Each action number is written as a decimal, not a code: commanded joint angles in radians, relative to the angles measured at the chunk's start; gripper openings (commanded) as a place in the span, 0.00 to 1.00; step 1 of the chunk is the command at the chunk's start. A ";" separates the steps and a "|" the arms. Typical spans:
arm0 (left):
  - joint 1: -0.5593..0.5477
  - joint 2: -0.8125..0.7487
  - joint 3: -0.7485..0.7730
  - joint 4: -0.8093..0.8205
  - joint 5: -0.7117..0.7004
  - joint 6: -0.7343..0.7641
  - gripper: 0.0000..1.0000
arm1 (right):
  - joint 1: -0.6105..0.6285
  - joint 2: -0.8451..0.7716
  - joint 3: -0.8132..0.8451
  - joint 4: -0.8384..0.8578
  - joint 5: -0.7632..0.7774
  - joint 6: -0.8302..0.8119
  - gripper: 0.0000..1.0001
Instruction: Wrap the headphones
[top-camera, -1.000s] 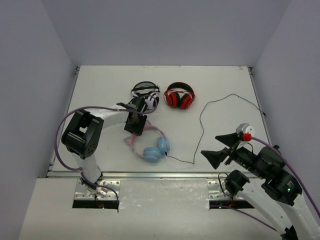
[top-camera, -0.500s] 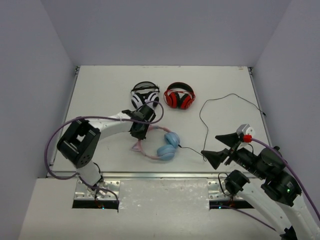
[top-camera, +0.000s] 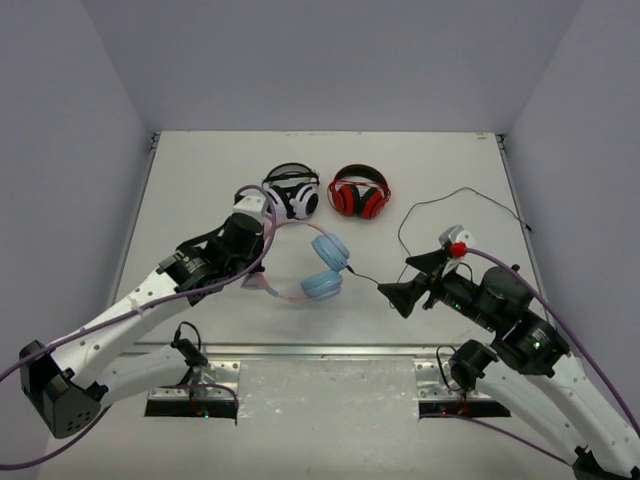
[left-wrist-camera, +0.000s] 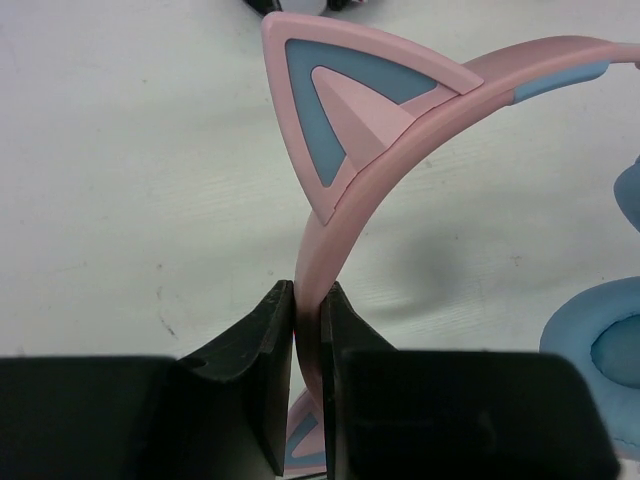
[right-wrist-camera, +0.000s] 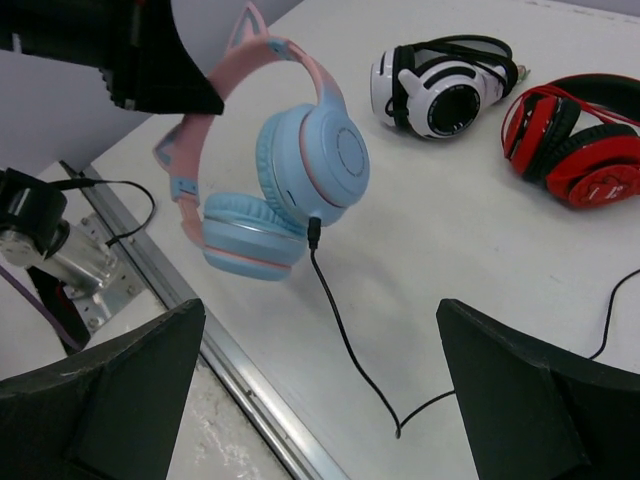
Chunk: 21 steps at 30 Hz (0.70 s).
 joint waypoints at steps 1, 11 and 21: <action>0.006 -0.076 0.065 0.003 -0.101 -0.060 0.00 | 0.003 0.111 0.054 0.093 0.031 -0.041 0.99; 0.006 -0.200 0.136 -0.057 -0.169 -0.103 0.00 | 0.003 0.212 -0.045 0.347 -0.324 -0.282 0.99; 0.006 -0.253 0.251 -0.149 -0.173 -0.112 0.00 | 0.003 0.505 -0.071 0.541 -0.174 -0.343 0.92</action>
